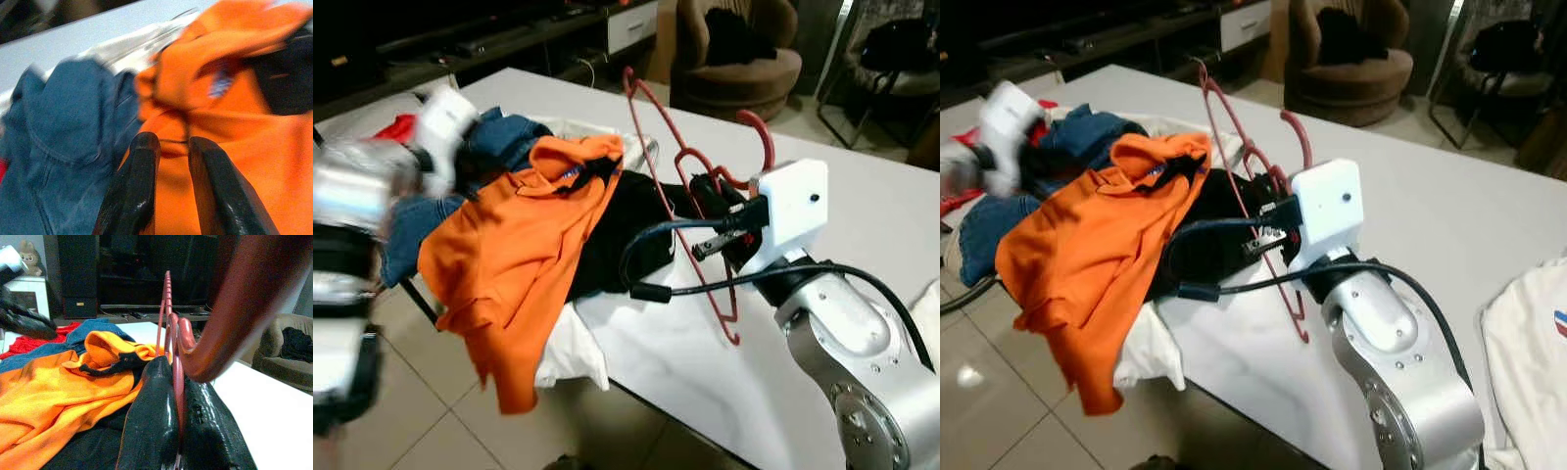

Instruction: Hang hanger

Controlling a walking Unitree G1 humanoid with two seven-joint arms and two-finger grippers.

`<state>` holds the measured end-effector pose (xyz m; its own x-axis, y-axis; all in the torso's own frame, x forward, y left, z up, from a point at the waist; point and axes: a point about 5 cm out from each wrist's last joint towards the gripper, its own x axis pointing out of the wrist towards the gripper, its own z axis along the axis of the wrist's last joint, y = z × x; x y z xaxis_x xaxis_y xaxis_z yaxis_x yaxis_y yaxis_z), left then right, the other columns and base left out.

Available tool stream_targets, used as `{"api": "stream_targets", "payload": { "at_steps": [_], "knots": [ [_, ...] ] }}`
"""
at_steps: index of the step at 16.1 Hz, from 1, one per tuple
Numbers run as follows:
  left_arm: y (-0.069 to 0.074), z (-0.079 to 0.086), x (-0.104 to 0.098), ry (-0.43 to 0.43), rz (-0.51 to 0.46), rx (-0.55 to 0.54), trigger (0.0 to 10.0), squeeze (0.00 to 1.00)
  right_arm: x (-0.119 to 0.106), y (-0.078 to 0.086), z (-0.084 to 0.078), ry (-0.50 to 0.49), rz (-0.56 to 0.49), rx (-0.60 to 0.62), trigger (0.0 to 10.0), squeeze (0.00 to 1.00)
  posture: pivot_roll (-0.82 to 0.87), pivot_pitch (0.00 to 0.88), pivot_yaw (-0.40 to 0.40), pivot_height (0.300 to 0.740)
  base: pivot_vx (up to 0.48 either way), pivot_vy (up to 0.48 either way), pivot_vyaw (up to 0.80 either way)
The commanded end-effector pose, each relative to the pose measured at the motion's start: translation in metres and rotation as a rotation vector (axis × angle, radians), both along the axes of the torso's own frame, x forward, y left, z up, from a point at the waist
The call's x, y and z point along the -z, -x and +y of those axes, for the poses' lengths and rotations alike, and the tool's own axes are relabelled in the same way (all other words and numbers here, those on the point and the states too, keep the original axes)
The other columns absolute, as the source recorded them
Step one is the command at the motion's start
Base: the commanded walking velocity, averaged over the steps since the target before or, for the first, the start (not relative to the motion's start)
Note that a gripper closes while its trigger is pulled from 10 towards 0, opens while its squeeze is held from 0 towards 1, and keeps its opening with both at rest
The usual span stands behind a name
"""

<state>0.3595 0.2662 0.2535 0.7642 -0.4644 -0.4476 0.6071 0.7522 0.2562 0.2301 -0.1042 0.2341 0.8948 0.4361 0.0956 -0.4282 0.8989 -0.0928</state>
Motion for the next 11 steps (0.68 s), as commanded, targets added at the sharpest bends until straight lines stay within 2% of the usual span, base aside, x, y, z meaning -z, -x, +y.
{"api": "stream_targets", "payload": {
  "at_steps": [1,2,3,4,5,6,7,9,10,11],
  "knots": [
    [0.010,-0.005,-0.012,0.017,0.001,0.095,10.0,1.00,0.000,0.000,0.000,0.007,0.000,-0.003,10.0,0.00,-0.19,0.000,0.049,0.740,0.000,0.000,0.00],
    [0.018,-0.007,-0.028,0.116,-0.031,0.135,10.0,0.00,0.000,0.000,-0.001,0.007,0.000,0.002,10.0,0.00,-0.19,0.000,0.054,0.740,0.000,0.000,0.00],
    [0.018,-0.009,-0.043,0.256,-0.106,0.102,10.0,0.00,-0.001,0.000,-0.004,0.003,-0.005,0.019,10.0,0.00,-0.18,0.000,0.055,0.740,0.000,0.000,0.00],
    [0.014,-0.015,-0.052,0.347,-0.246,0.038,10.0,0.00,-0.002,-0.001,-0.008,-0.007,-0.013,0.060,10.0,0.00,-0.19,0.000,0.056,0.740,0.000,0.000,0.00],
    [0.009,-0.023,-0.049,0.409,-0.386,-0.074,10.0,0.00,-0.003,-0.003,-0.016,-0.022,-0.017,0.140,10.0,0.00,-0.19,0.000,0.055,0.740,0.000,0.000,0.00],
    [0.008,-0.034,-0.039,0.483,-0.517,-0.231,10.0,0.00,0.000,-0.006,-0.026,-0.034,0.003,0.240,10.0,0.00,-0.19,0.000,0.051,0.740,0.000,0.000,0.00],
    [0.011,-0.042,-0.031,0.493,-0.530,-0.248,10.0,0.00,0.003,-0.007,-0.030,-0.030,0.018,0.283,10.0,0.00,-0.19,0.000,0.052,0.740,0.000,0.000,0.00],
    [0.024,-0.072,-0.001,0.540,-0.486,-0.263,10.0,0.00,0.010,-0.009,-0.043,-0.017,0.052,0.375,10.0,0.00,-0.20,0.000,0.054,0.740,0.000,0.000,0.00],
    [0.028,-0.083,0.005,0.570,-0.459,-0.254,10.0,0.00,0.009,-0.008,-0.046,-0.018,0.057,0.391,10.0,0.00,-0.20,0.000,0.053,0.740,0.000,0.000,0.00],
    [0.030,-0.093,0.009,0.556,-0.461,-0.241,10.0,0.00,0.009,-0.008,-0.048,-0.019,0.062,0.394,10.0,0.00,-0.21,0.004,0.053,0.740,0.000,0.000,0.00]
  ]
}}
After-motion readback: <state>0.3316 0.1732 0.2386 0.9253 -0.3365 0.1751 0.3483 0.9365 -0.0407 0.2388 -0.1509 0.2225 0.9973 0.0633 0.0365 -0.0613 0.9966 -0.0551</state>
